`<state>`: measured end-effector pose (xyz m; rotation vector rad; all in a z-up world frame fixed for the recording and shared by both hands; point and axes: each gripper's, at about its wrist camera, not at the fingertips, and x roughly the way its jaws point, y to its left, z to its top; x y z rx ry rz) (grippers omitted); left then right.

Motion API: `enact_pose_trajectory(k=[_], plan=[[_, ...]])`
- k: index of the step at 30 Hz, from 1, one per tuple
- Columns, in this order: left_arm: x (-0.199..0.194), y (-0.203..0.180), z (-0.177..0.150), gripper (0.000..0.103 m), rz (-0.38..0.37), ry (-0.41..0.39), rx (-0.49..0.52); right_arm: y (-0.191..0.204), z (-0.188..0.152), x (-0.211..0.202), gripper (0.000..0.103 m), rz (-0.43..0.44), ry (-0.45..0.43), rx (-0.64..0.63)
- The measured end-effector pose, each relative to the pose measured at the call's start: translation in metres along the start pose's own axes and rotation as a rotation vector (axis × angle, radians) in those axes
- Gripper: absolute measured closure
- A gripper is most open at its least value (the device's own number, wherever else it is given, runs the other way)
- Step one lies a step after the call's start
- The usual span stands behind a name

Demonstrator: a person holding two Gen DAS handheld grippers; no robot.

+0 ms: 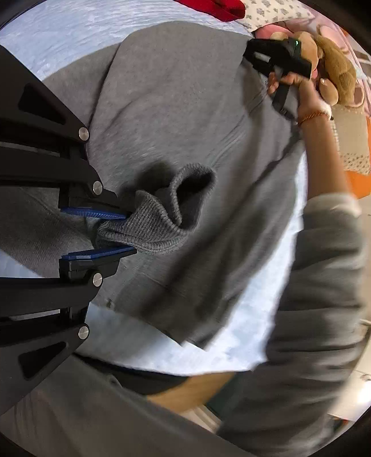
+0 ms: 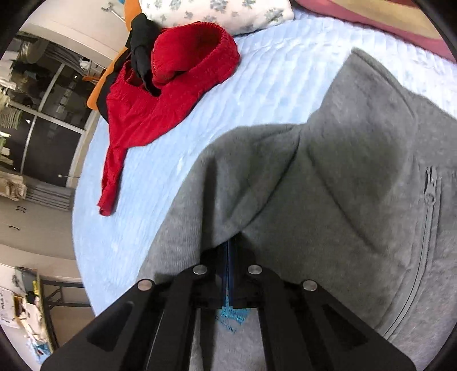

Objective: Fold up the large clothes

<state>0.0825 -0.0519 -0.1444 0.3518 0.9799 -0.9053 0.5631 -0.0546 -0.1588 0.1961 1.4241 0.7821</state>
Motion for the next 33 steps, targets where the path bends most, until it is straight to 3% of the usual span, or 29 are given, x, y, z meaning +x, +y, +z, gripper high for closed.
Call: enact_pose_trajectory(k=[6, 9, 12, 13, 15, 16, 17, 22, 26, 30, 33], plan=[[0.041, -0.024, -0.018, 0.079, 0.104, 0.030, 0.107, -0.003, 0.003, 0.007, 0.102, -0.018, -0.022, 0.017], [0.049, -0.042, -0.026, 0.078, 0.191, 0.009, 0.197, 0.001, -0.001, 0.005, 0.102, -0.048, -0.036, 0.001], [0.047, -0.043, -0.027, 0.075, 0.199, -0.005, 0.180, 0.012, -0.004, 0.003, 0.101, -0.096, -0.041, -0.018], [0.045, -0.045, -0.027, 0.068, 0.202, -0.008, 0.185, 0.016, -0.010, -0.003, 0.097, -0.116, -0.042, -0.029], [0.036, -0.056, -0.030, 0.057, 0.223, -0.016, 0.210, 0.024, -0.024, -0.018, 0.073, -0.153, -0.051, -0.065], [0.031, -0.058, -0.030, 0.052, 0.224, -0.021, 0.214, 0.028, -0.032, -0.026, 0.047, -0.171, -0.061, -0.083], [0.023, -0.060, -0.031, 0.051, 0.216, -0.035, 0.211, 0.035, -0.044, -0.038, 0.037, -0.189, -0.074, -0.119], [-0.013, -0.037, -0.029, 0.048, 0.180, -0.106, 0.091, 0.053, -0.130, -0.099, 0.038, -0.161, -0.115, -0.178], [-0.039, -0.008, -0.017, 0.036, 0.239, -0.186, 0.014, 0.070, -0.221, -0.138, 0.038, -0.123, -0.146, -0.206], [-0.045, 0.045, 0.014, 0.035, 0.295, -0.213, -0.080, 0.083, -0.314, -0.157, 0.042, -0.072, -0.159, -0.196], [-0.031, 0.072, 0.028, 0.037, 0.273, -0.199, -0.137, 0.090, -0.358, -0.151, 0.053, -0.050, -0.131, -0.188]])
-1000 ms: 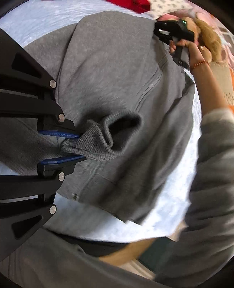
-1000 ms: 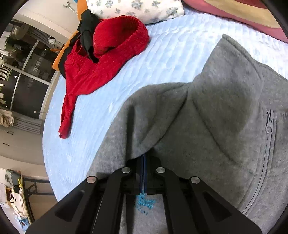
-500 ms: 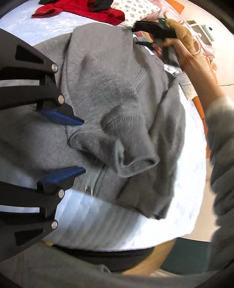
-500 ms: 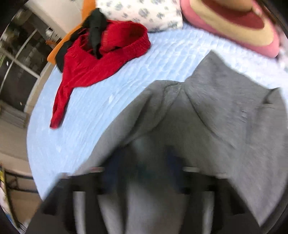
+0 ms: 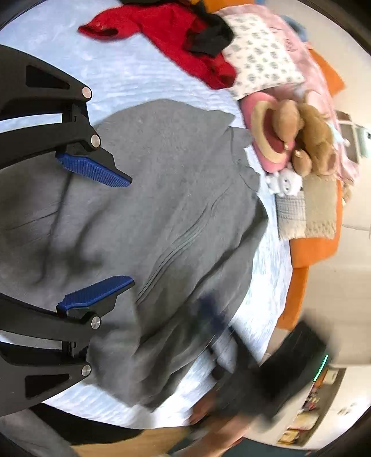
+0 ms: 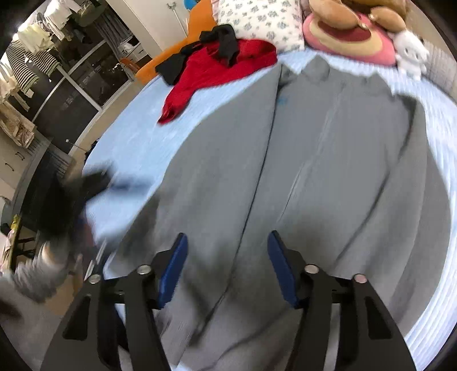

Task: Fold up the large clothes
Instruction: 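Grasp the folded sleeve cuffs near the hem with the right gripper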

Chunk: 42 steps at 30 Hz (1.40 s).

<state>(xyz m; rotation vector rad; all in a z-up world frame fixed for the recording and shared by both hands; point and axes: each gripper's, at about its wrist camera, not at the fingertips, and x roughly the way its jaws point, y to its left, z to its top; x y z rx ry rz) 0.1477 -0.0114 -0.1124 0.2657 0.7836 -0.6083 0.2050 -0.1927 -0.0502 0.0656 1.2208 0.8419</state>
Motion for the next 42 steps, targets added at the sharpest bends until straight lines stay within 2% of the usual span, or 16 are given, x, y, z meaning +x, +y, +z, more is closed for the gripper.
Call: enact_pose_trajectory(k=[5, 6, 7, 8, 10, 12, 14, 15, 18, 20, 24, 28, 32, 35, 38, 42], plan=[[0.042, -0.002, 0.005, 0.037, -0.011, 0.079, 0.004, 0.022, -0.040, 0.003, 0.057, 0.020, 0.009, -0.010], [0.044, -0.002, -0.002, 0.038, -0.021, 0.097, -0.001, 0.027, -0.047, 0.006, 0.058, 0.011, 0.021, -0.019], [0.056, -0.004, -0.007, 0.038, -0.020, 0.144, 0.011, 0.030, -0.051, 0.012, 0.064, 0.001, 0.037, -0.029], [0.062, -0.005, -0.014, 0.038, 0.006, 0.170, 0.028, 0.034, -0.056, 0.016, 0.067, -0.009, 0.062, -0.040], [0.072, -0.006, -0.023, 0.038, 0.023, 0.188, 0.048, 0.044, -0.068, 0.023, 0.067, -0.072, 0.103, -0.093], [0.069, 0.000, -0.027, 0.038, 0.004, 0.163, 0.006, 0.060, -0.076, 0.012, 0.067, -0.139, 0.066, -0.149], [0.062, 0.006, -0.024, 0.038, -0.012, 0.142, -0.030, 0.076, -0.080, -0.010, 0.067, -0.167, -0.019, -0.183], [0.058, 0.007, -0.022, 0.038, -0.017, 0.129, -0.042, 0.088, -0.082, -0.023, 0.067, -0.164, -0.072, -0.207], [0.047, 0.011, -0.017, 0.038, -0.011, 0.109, -0.059, 0.109, -0.091, -0.036, 0.067, -0.112, -0.133, -0.248], [0.042, 0.015, -0.014, 0.038, -0.012, 0.103, -0.085, 0.120, -0.097, -0.027, 0.067, -0.109, -0.128, -0.272], [0.042, 0.024, -0.013, 0.038, -0.023, 0.093, -0.161, 0.110, -0.101, 0.017, 0.067, -0.119, -0.066, -0.256], [0.052, 0.024, -0.015, 0.038, 0.000, 0.121, -0.163, 0.091, -0.116, 0.045, 0.078, -0.180, -0.024, -0.214], [0.058, 0.017, -0.016, 0.038, 0.044, 0.144, -0.118, 0.078, -0.119, 0.043, 0.090, -0.107, -0.054, -0.128], [0.052, 0.015, -0.016, 0.035, 0.004, 0.118, -0.150, 0.095, -0.122, 0.040, 0.091, -0.098, -0.051, -0.173], [0.049, 0.013, -0.015, 0.035, 0.048, 0.111, -0.119, 0.107, -0.125, 0.041, 0.091, -0.118, -0.036, -0.242], [0.042, 0.022, -0.013, 0.035, 0.011, 0.070, -0.204, 0.107, -0.131, 0.051, 0.089, -0.115, -0.009, -0.243]])
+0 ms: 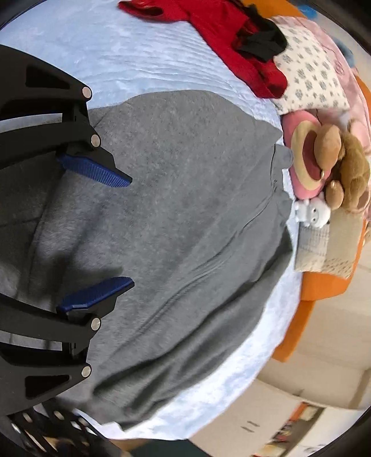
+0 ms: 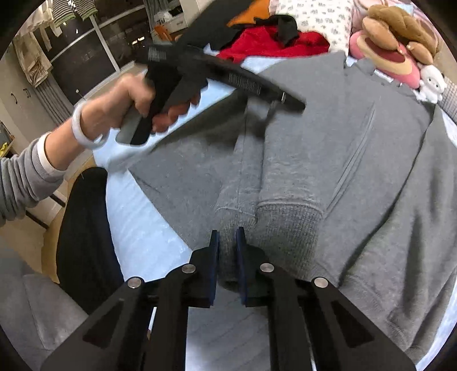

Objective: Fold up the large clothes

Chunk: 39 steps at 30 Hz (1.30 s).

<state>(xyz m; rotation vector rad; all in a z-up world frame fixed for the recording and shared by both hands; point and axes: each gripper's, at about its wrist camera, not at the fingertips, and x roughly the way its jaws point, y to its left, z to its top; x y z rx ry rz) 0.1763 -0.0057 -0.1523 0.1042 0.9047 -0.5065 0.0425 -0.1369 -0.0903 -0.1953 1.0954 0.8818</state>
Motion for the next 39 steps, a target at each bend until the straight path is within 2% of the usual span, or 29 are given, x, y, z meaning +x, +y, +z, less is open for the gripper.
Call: enact_pose_trajectory(k=[3, 4, 6, 8, 11, 13, 16, 18, 21, 22, 23, 24, 26, 29, 32, 34, 39], plan=[[-0.001, -0.003, 0.000, 0.035, 0.000, 0.004, 0.010, 0.004, -0.003, -0.002, 0.077, 0.014, 0.027, -0.023], [0.001, -0.005, -0.001, 0.035, 0.009, 0.014, 0.024, 0.005, -0.003, -0.008, 0.070, 0.032, 0.019, -0.020], [0.005, -0.008, -0.005, 0.035, 0.031, 0.040, 0.063, 0.001, -0.001, -0.023, 0.070, 0.061, -0.010, 0.012], [-0.001, -0.011, -0.009, 0.035, 0.030, 0.033, 0.074, -0.014, 0.005, -0.044, 0.070, 0.074, -0.064, 0.064], [-0.024, -0.022, -0.017, 0.035, -0.054, -0.019, 0.070, -0.047, 0.019, -0.063, 0.066, 0.020, -0.133, 0.136], [-0.034, -0.034, -0.024, 0.035, -0.085, -0.033, 0.089, -0.070, 0.030, -0.061, 0.066, 0.034, -0.149, 0.185], [-0.035, -0.054, -0.038, 0.035, -0.105, -0.016, 0.141, -0.097, 0.044, -0.039, 0.066, 0.026, -0.117, 0.236], [-0.035, -0.066, -0.049, 0.035, -0.110, -0.005, 0.179, -0.109, 0.051, -0.016, 0.066, 0.014, -0.065, 0.253], [-0.032, -0.075, -0.062, 0.035, -0.092, 0.021, 0.223, -0.114, 0.050, 0.009, 0.067, 0.040, -0.019, 0.257], [-0.028, -0.077, -0.066, 0.035, -0.081, 0.039, 0.234, -0.113, 0.049, 0.013, 0.072, 0.042, -0.016, 0.247], [-0.024, -0.078, -0.070, 0.035, -0.071, 0.056, 0.242, -0.110, 0.049, 0.017, 0.081, 0.048, -0.006, 0.230], [-0.022, -0.077, -0.073, 0.035, -0.065, 0.061, 0.243, -0.109, 0.049, 0.017, 0.082, 0.035, -0.005, 0.218], [-0.023, -0.074, -0.076, 0.035, -0.067, 0.067, 0.235, -0.110, 0.049, 0.010, 0.093, 0.026, -0.012, 0.216], [-0.030, -0.071, -0.078, 0.035, -0.066, 0.084, 0.242, -0.119, 0.044, -0.005, 0.094, 0.000, -0.025, 0.226], [-0.034, -0.070, -0.084, 0.035, -0.058, 0.109, 0.256, -0.128, 0.033, -0.006, 0.094, -0.042, -0.003, 0.240], [-0.034, -0.067, -0.088, 0.035, -0.073, 0.119, 0.232, -0.134, 0.025, -0.003, 0.094, -0.030, 0.010, 0.263], [-0.054, -0.058, -0.083, 0.037, -0.109, 0.073, 0.165, -0.124, 0.023, -0.034, 0.092, 0.004, -0.087, 0.264]])
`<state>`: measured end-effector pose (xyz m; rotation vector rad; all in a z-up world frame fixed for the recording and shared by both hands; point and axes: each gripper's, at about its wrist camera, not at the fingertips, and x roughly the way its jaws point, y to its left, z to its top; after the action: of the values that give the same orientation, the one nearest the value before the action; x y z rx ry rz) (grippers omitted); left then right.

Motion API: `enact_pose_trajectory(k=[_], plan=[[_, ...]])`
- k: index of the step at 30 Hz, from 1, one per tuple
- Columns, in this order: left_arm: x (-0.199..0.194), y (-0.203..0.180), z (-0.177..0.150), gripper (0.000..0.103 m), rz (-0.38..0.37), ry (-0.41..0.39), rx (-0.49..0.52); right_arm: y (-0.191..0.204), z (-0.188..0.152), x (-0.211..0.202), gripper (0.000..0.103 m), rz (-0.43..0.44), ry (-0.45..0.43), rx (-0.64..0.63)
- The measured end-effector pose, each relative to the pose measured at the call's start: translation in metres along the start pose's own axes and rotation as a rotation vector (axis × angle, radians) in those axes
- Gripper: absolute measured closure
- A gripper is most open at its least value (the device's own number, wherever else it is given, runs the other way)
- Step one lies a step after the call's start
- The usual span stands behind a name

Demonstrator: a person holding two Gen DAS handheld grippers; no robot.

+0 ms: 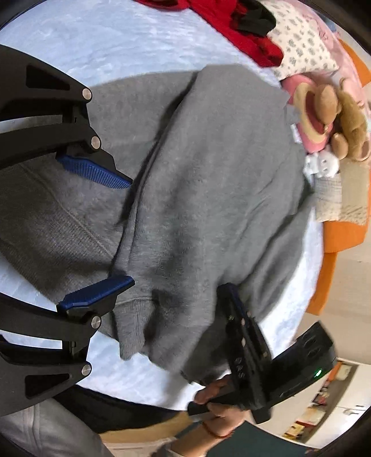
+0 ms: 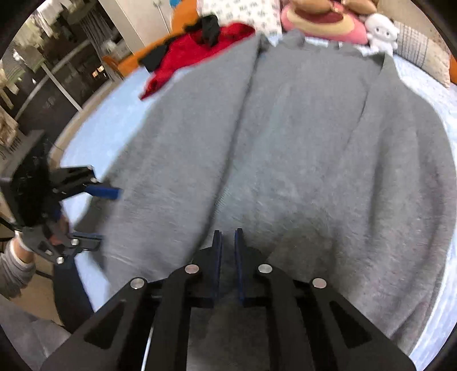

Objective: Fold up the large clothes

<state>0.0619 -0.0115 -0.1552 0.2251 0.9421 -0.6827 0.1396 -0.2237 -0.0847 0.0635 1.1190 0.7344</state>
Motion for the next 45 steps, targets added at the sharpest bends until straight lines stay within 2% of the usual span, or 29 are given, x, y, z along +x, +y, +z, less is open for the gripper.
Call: enact_pose_trajectory(k=[3, 5, 7, 9, 13, 16, 17, 18, 19, 20, 21, 25, 30, 36, 41, 43, 45], plan=[[-0.022, -0.006, 0.006, 0.037, -0.045, -0.078, -0.016, 0.027, 0.000, -0.019, 0.092, 0.032, -0.038, -0.069], [-0.025, -0.013, 0.007, 0.037, -0.058, -0.092, -0.002, 0.042, -0.001, -0.022, 0.092, 0.049, -0.040, -0.098], [-0.020, -0.020, 0.005, 0.037, -0.032, -0.069, 0.024, 0.058, -0.003, -0.013, 0.092, 0.048, -0.030, -0.127], [-0.005, -0.024, -0.003, 0.037, 0.002, -0.010, 0.032, 0.065, -0.010, -0.005, 0.092, 0.031, -0.007, -0.145], [0.017, -0.019, -0.017, 0.037, 0.048, 0.076, 0.041, 0.062, -0.026, 0.026, 0.095, -0.065, 0.076, -0.160], [0.002, -0.005, -0.018, 0.037, 0.002, 0.051, -0.009, 0.076, -0.028, 0.020, 0.092, -0.096, 0.048, -0.202], [-0.009, 0.006, -0.016, 0.037, -0.006, 0.024, -0.040, 0.085, -0.026, 0.014, 0.089, -0.097, 0.021, -0.216], [-0.018, 0.014, -0.015, 0.037, -0.011, 0.006, -0.061, 0.094, -0.024, 0.012, 0.084, -0.099, -0.002, -0.229], [-0.032, 0.030, -0.012, 0.036, -0.018, -0.029, -0.105, 0.107, -0.022, 0.006, 0.062, -0.094, -0.036, -0.257], [-0.045, 0.043, -0.010, 0.035, -0.013, -0.058, -0.136, 0.117, -0.022, 0.003, 0.024, -0.077, -0.056, -0.277], [-0.053, 0.051, -0.010, 0.034, -0.002, -0.074, -0.151, 0.129, -0.022, 0.002, 0.014, -0.060, -0.077, -0.300], [-0.089, 0.092, -0.004, 0.032, 0.117, -0.125, -0.175, 0.175, -0.018, 0.021, 0.017, -0.033, -0.095, -0.381], [-0.103, 0.125, -0.001, 0.031, 0.161, -0.152, -0.230, 0.226, -0.022, 0.066, 0.020, -0.063, -0.121, -0.381], [-0.100, 0.148, -0.016, 0.031, 0.119, -0.173, -0.305, 0.257, -0.029, 0.123, 0.024, -0.145, -0.089, -0.422], [-0.090, 0.165, -0.009, 0.031, 0.093, -0.180, -0.327, 0.263, -0.042, 0.152, 0.032, -0.317, -0.087, -0.503], [-0.081, 0.174, 0.003, 0.029, 0.072, -0.180, -0.327, 0.260, -0.047, 0.157, 0.035, -0.310, -0.085, -0.499], [-0.067, 0.184, 0.021, 0.027, 0.048, -0.175, -0.323, 0.255, -0.047, 0.156, 0.044, -0.286, -0.088, -0.478]])
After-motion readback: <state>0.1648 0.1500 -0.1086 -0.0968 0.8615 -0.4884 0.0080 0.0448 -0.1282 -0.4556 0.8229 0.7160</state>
